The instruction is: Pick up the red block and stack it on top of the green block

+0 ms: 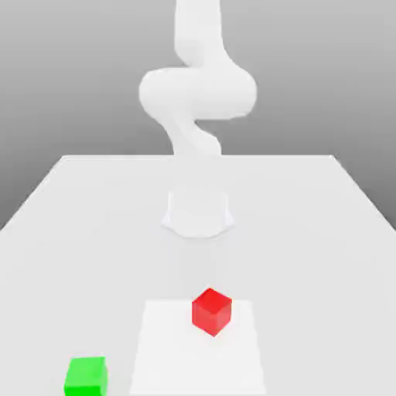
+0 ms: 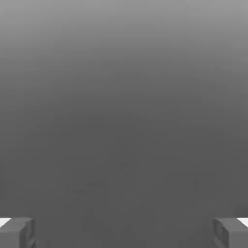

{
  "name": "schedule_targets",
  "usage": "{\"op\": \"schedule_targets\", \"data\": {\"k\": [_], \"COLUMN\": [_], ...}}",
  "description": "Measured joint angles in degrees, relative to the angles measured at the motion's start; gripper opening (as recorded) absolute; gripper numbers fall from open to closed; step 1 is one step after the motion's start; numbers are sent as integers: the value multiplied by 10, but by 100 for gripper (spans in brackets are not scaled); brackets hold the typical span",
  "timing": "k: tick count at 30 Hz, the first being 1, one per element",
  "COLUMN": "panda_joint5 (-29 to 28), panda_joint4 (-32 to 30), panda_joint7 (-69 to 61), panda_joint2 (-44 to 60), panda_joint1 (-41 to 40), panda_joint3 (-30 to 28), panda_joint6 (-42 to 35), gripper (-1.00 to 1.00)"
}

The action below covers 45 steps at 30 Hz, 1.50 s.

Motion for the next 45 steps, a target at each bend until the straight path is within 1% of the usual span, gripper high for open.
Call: {"op": "schedule_targets", "data": {"k": [5, 11, 15, 17, 19, 23, 26, 29, 30, 37, 45], "panda_joint5": [17, 27, 16, -8, -12, 16, 47, 70, 73, 72, 4], "panda_joint4": [-75, -165, -231, -267, -277, -273, -268, -264, -263, -263, -275], "panda_joint7": [-122, -262, -356, -396, -417, -445, -468, -483, -485, -484, -437], "panda_joint2": [98, 218, 308, 362, 399, 452, 492, 533, 542, 542, 444], "panda_joint1": [49, 101, 122, 125, 126, 125, 111, 84, 78, 76, 91], "panda_joint3": [-45, -82, -91, -91, -89, -79, -58, -26, -18, -17, -50], "panda_joint6": [66, 144, 205, 244, 272, 316, 349, 384, 392, 390, 308], "gripper": [0, 0, 0, 0, 0, 0, 0, 0, -100, -100, -100]}}
